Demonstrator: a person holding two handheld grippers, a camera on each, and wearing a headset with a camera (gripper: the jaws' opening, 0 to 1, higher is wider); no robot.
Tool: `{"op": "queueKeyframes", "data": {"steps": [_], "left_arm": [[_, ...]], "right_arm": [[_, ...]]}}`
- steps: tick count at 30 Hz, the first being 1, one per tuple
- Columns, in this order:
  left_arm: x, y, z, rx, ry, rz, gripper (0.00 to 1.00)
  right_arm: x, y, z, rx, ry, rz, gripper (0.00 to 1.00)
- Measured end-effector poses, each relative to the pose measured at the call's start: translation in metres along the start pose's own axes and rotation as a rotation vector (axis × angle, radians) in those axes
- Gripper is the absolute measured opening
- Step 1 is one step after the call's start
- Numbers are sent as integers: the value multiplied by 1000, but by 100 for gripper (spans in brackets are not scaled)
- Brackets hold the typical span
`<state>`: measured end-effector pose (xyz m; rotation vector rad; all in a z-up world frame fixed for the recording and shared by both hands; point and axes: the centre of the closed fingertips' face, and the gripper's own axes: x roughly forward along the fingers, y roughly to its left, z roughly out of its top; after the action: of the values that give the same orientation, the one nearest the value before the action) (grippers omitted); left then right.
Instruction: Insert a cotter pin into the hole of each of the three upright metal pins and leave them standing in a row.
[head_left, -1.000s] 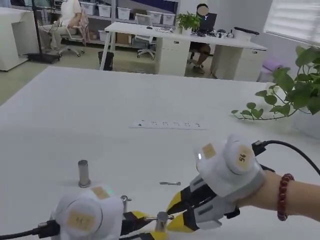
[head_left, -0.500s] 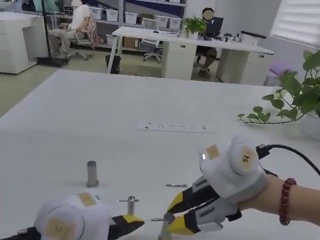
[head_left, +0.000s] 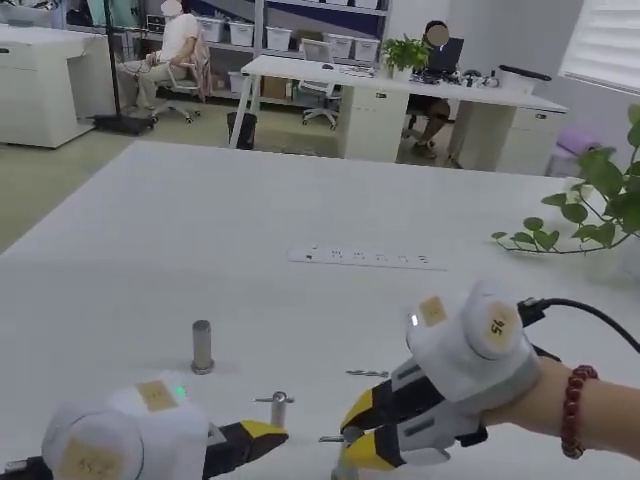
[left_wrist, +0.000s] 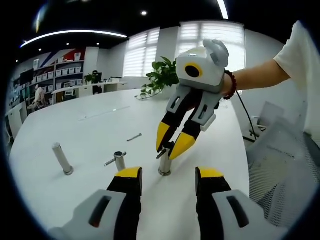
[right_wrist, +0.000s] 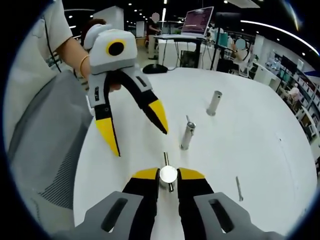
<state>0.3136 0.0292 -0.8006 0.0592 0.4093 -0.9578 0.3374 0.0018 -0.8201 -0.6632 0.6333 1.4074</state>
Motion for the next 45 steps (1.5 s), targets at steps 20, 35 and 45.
{"op": "queueKeyframes", "data": {"steps": [20, 35, 45], "left_arm": [[-27, 12, 2, -14, -33, 64, 45], [-36, 21, 3, 1, -45, 82, 51], [-36, 20, 3, 5, -42, 84, 52]], "right_arm": [[-2, -12, 4, 36, -19, -24, 13], [-2, -35, 6, 27, 1, -43, 13], [1, -39, 3, 40, 1, -41, 13]]}}
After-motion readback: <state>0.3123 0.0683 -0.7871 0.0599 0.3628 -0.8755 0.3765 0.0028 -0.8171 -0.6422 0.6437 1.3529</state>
